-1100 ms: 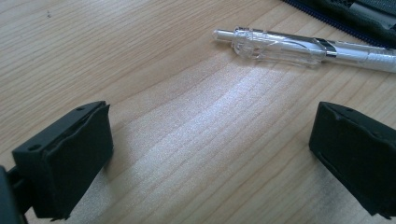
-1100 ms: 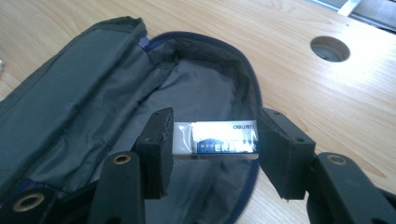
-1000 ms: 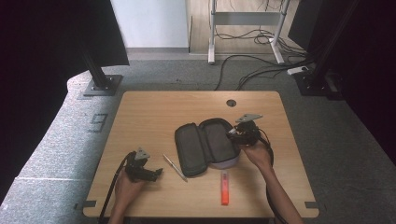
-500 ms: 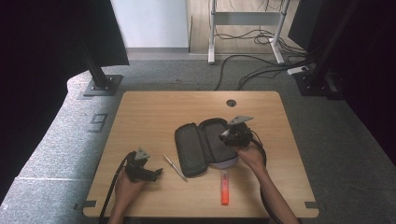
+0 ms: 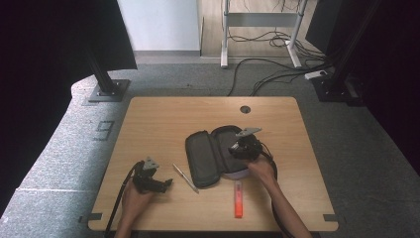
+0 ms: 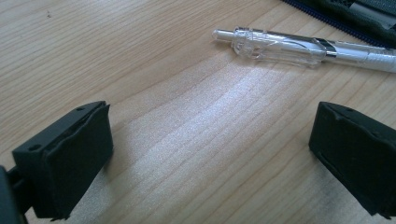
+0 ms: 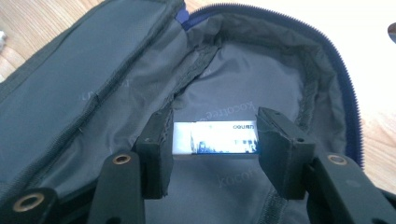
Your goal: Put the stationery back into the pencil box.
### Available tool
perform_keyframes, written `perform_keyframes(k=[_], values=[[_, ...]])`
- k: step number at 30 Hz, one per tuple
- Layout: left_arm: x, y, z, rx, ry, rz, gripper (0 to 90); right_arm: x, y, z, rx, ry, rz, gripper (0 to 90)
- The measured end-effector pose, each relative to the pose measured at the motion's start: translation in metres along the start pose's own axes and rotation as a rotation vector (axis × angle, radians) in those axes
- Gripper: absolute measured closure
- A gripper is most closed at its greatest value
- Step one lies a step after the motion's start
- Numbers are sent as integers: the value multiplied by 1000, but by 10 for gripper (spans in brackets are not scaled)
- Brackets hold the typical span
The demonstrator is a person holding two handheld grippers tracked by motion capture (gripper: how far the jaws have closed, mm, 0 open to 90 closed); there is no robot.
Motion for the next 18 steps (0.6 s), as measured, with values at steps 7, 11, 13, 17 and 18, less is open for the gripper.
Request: perform_keyframes(k=[7, 11, 13, 17, 18], values=[[0, 0, 0, 0, 0, 0, 0, 7, -7, -1, 1, 1, -23, 471], [0, 0, 0, 0, 0, 0, 0, 10, -10, -2, -2, 0, -28, 471], [0, 0, 0, 0, 0, 0, 0, 11, -10, -2, -1, -1, -30, 470], [0, 0, 0, 0, 0, 0, 0, 11, -11, -2, -2, 4, -36, 448], [0, 0, 0, 0, 0, 0, 0, 11, -10, -2, -2, 2, -36, 426]])
Point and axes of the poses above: each handheld gripper's, and its own axes: x roughly forward along the jaws, y roughly out of its top, z roughly to its right, the point moved 4 cm from there along x, roughly forward along the jaws, and after that the axes turned 2 degrees about z, right-handed, at the moved point
